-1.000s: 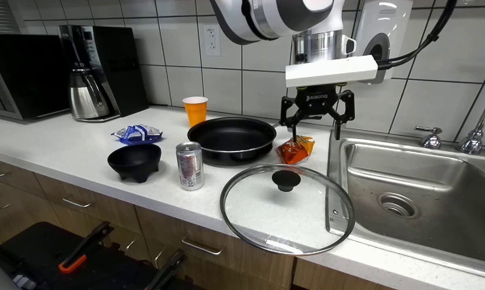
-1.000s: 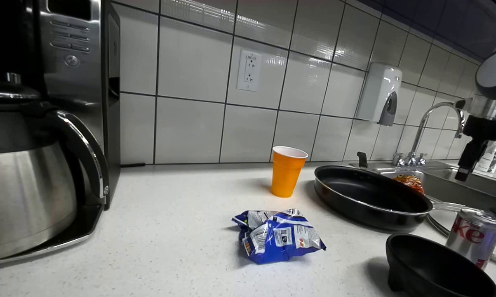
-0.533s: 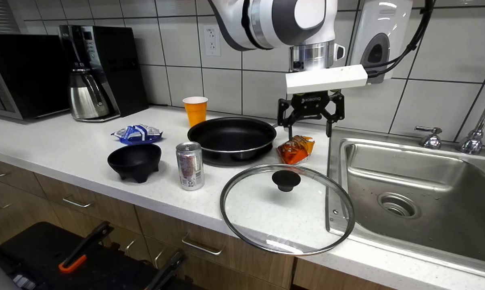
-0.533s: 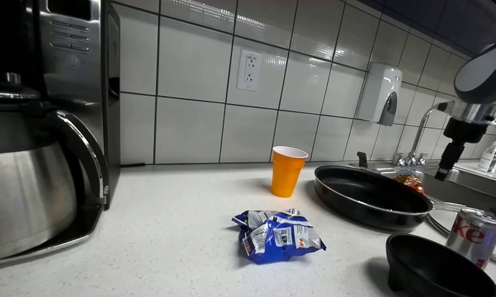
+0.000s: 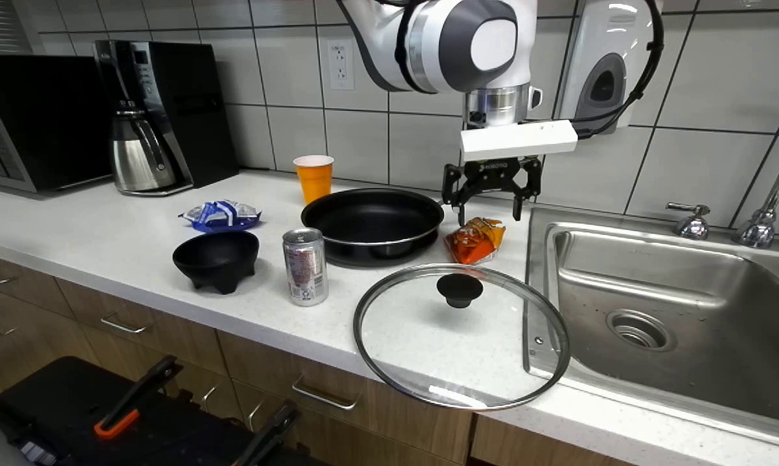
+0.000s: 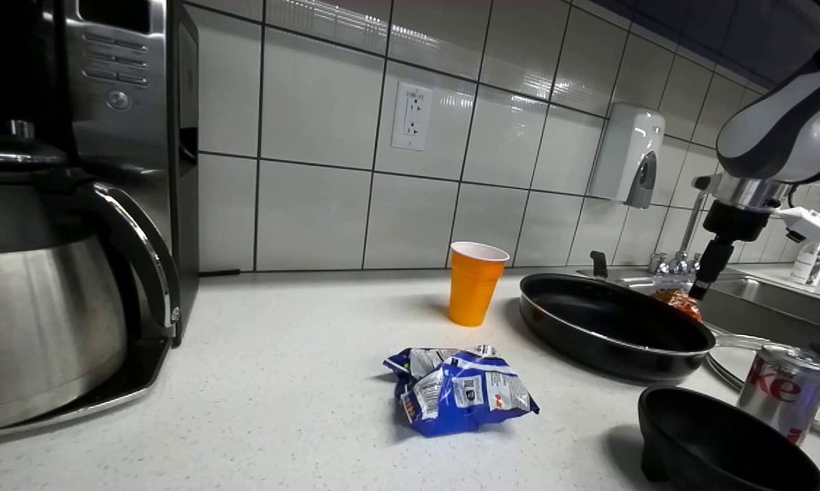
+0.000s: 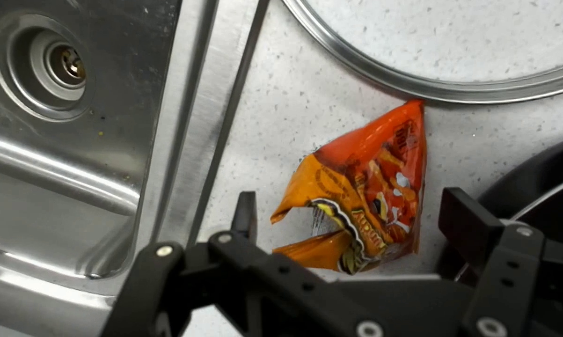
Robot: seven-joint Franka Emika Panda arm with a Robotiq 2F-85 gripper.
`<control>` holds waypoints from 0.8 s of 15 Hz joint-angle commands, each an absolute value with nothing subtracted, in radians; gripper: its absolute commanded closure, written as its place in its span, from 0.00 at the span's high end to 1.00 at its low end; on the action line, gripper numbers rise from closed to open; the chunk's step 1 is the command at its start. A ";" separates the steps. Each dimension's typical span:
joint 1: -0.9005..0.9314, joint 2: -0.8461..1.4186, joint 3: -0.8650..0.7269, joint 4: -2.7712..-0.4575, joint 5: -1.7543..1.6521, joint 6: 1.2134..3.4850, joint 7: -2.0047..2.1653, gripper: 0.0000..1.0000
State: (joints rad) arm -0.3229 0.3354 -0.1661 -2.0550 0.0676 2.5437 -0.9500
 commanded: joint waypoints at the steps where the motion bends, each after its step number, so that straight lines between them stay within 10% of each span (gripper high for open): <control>1: -0.365 0.378 -0.121 -1.994 0.100 2.528 -1.012 1.00; 11: -0.373 0.407 -0.099 -1.970 0.085 2.525 -1.019 1.00; 12: -0.371 0.409 -0.100 -1.970 0.083 2.527 -1.018 0.88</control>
State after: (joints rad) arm -0.3448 0.3964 -0.1244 -2.0004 0.0783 2.5433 -0.9824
